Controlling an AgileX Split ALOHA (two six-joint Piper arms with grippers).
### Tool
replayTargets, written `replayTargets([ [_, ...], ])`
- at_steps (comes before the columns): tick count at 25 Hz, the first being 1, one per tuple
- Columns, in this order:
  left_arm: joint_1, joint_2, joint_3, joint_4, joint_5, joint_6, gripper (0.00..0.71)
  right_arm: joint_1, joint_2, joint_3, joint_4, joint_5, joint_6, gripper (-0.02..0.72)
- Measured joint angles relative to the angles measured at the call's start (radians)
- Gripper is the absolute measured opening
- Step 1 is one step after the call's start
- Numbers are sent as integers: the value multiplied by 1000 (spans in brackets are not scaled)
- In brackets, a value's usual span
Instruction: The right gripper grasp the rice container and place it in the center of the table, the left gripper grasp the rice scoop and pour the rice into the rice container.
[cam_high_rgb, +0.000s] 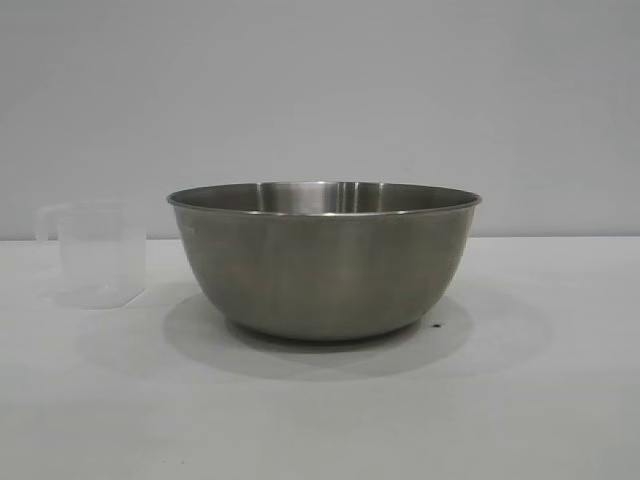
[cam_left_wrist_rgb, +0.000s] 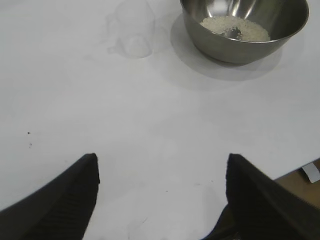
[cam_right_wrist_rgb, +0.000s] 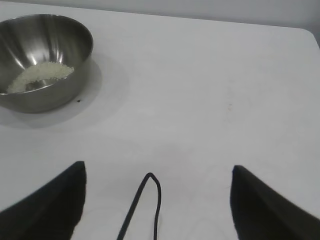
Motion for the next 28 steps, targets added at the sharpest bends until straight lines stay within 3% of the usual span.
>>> replayTargets([
  [3,1,0,0,0,0,2,470,0,0,0,0,0,0,543],
  [6,40,0,0,0,0,4,470,0,0,0,0,0,0,543],
  [12,227,0,0,0,0,4,470,0,0,0,0,0,0,543],
  [15,292,-2,0,0,0,4,470,-13,0,0,0,0,0,543],
  [18,313,-28,0,0,0,4,470,-36,0,0,0,0,0,543],
  [28,317,-40,0,0,0,4,470,-59,0,0,0,0,0,543],
])
